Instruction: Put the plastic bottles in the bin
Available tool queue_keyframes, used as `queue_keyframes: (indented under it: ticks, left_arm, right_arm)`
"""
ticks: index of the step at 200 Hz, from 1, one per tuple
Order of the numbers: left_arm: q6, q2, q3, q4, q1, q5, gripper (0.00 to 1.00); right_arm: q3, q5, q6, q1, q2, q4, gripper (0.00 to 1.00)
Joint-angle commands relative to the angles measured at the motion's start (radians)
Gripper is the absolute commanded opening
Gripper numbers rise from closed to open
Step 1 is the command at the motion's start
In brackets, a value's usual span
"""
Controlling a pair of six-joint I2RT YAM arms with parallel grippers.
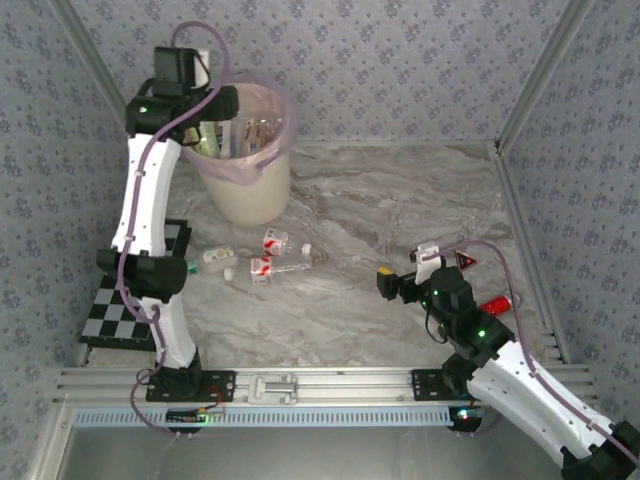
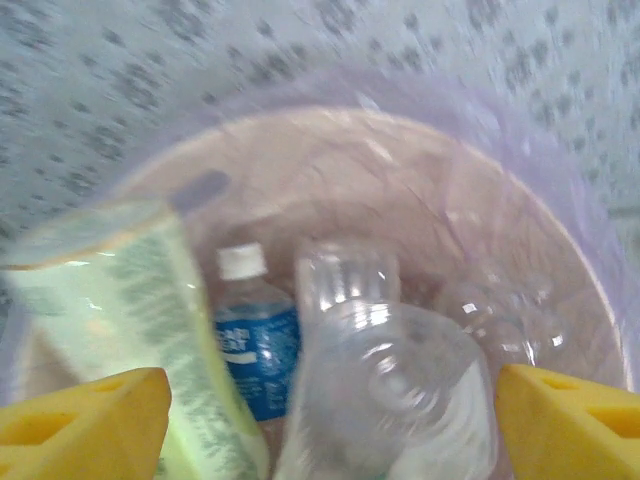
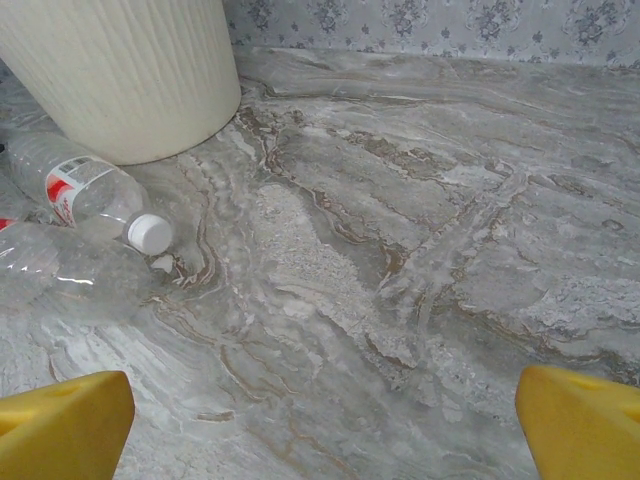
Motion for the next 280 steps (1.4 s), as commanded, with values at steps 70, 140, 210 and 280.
queue_keyframes:
  ticks: [70, 140, 210, 280]
  left_arm:
    - [-0.073, 0.201, -0.004, 0.045, 0.031, 0.071, 0.51]
    - [-0.058, 0.038, -0.226, 0.152, -0.005, 0.088, 0.47]
    - [-0.012, -0.204, -0.294, 0.103, -0.031, 0.102, 0.64]
    - [-0.297, -0.723, -0.994, 0.312, -0.036, 0.176, 0.77]
  right_arm:
    - [-0.009, -0.015, 0.047, 0.000, -0.014, -0.010, 1.00]
    - [-0.003, -0.046, 0.021, 0.001, 0.034, 0.002, 0.97]
    - [0.093, -0.127, -0.119, 0.072, 0.283, 0.058, 0.95]
    - [0.355, -0.426, -0.640, 0.155, 0.716, 0.081, 0.85]
